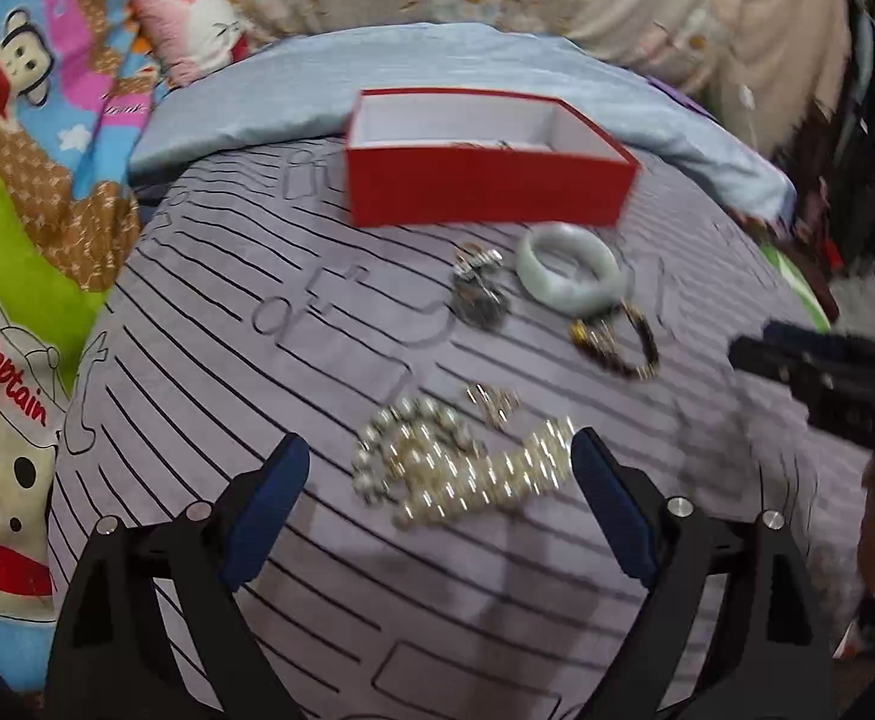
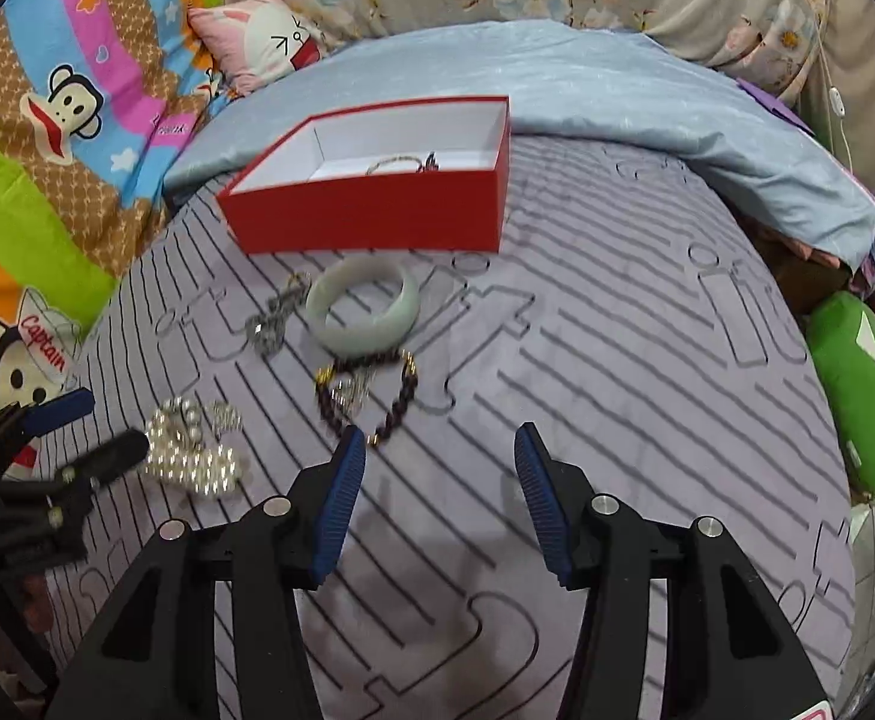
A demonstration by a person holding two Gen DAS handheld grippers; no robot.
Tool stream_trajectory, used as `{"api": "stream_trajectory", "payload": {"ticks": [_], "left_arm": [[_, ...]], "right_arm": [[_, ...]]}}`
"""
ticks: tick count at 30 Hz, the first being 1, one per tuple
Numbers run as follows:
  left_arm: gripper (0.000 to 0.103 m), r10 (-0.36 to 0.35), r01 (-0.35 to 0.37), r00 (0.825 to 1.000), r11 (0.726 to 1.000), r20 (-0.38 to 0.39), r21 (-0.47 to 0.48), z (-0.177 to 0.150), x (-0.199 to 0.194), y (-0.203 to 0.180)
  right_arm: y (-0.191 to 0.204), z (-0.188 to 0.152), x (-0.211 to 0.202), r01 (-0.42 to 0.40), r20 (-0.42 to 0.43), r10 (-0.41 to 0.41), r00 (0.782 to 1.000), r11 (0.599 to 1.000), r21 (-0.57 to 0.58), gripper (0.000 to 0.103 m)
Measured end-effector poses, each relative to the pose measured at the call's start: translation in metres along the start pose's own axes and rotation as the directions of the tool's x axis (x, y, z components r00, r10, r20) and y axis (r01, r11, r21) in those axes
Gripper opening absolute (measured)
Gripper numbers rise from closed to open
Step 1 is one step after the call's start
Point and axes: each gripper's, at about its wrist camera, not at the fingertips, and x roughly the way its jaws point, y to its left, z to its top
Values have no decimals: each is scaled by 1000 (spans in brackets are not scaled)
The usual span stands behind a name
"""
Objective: Organize jewelry
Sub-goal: 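Withdraw both tools from the box toward the pearl bracelets, then close the left tool on the multi-strand pearl bracelet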
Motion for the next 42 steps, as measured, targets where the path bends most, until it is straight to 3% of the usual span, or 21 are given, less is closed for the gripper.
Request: {"api": "stream_trajectory", "payload": {"ticks": [3, 9, 13, 16, 22, 25, 29, 31, 32, 33, 38, 42], "left_arm": [[86, -28, 26, 999, 995, 21, 95, -8, -3, -13], [86, -89, 81, 994, 987, 58, 136, -1, 7, -20], [81, -101, 101, 995, 980, -6, 171, 3, 28, -23], [70, -108, 115, 993, 976, -46, 184, -3, 31, -28], [67, -164, 171, 984, 979, -63, 111, -19, 15, -34], [68, -132, 135, 990, 988, -45, 70, -17, 14, -36], [66, -120, 120, 990, 993, -75, -6, -9, 28, -34], [52, -124, 124, 988, 992, -96, -11, -9, 34, -36], [39, -109, 109, 990, 994, -86, -1, -11, 33, -38], [35, -104, 105, 991, 994, -85, 9, -11, 33, -39], [27, -130, 130, 988, 992, -78, -10, -13, 28, -38], [24, -200, 194, 978, 976, -56, -95, -15, 5, -22]], "right_arm": [[1, -9, 0, -7, -18, 7, 1000, 1000, 14, 51], [6, -13, -3, -12, -23, 12, 1000, 1000, 24, 51], [3, -13, -5, -8, -22, 9, 1000, 999, 34, 51], [1, -13, -5, -9, -25, 10, 1000, 999, 39, 51], [2, -14, 0, -26, -37, 27, 999, 999, 41, 51], [3, -14, 1, -31, -38, 33, 999, 999, 38, 51], [2, -14, 0, -34, -35, 36, 999, 998, 43, 51], [-1, -13, -1, -35, -32, 37, 999, 998, 51, 51], [-3, -13, -1, -35, -30, 37, 999, 998, 54, 51], [-4, -13, -2, -34, -29, 36, 999, 998, 58, 51], [-7, -12, -1, -40, -30, 42, 999, 997, 61, 51], [-1, -14, -1, -62, -39, 64, 997, 997, 42, 51]]}}
